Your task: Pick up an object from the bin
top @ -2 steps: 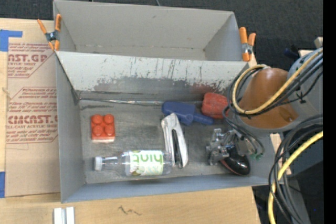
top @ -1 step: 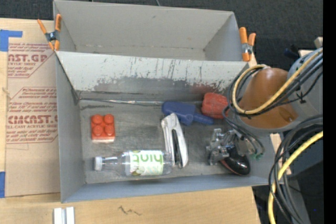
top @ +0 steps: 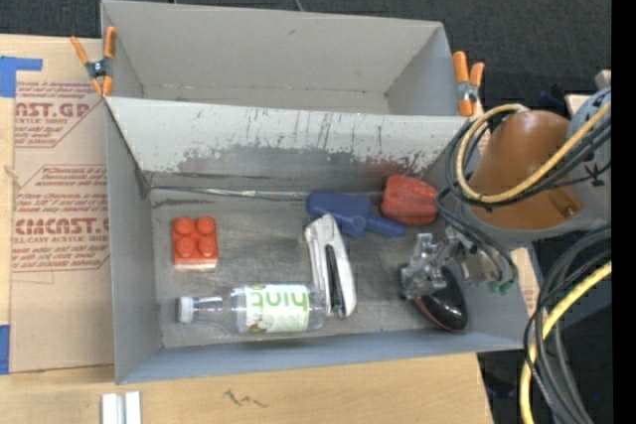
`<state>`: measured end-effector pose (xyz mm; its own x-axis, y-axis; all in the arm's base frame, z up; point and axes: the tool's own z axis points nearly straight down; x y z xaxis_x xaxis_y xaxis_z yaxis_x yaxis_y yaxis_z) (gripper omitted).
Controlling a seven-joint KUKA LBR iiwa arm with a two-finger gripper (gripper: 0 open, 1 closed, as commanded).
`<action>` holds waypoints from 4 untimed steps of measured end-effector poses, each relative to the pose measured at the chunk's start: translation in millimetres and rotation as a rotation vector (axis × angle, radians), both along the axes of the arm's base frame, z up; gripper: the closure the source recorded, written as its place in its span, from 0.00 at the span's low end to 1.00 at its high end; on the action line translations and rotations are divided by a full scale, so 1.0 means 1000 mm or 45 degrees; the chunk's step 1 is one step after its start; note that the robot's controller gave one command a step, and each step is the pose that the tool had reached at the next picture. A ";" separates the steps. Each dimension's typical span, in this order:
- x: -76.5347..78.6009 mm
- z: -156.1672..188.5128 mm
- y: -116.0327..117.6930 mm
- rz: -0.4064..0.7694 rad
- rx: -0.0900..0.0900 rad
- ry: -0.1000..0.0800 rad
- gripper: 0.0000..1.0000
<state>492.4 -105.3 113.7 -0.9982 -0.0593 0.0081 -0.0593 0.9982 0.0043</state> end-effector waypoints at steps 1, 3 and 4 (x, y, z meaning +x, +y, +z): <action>0.010 0.037 -0.005 0.000 -0.006 -0.019 1.00; -0.004 0.044 -0.011 -0.743 -0.008 -0.010 0.00; 0.004 -0.034 -0.009 -0.673 0.000 -0.031 1.00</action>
Offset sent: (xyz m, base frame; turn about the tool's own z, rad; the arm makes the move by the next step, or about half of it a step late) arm -0.0039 -0.0119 0.0447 0.5849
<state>496.0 -114.1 79.4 -0.8917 0.4523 -0.0150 0.4522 0.8918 0.0095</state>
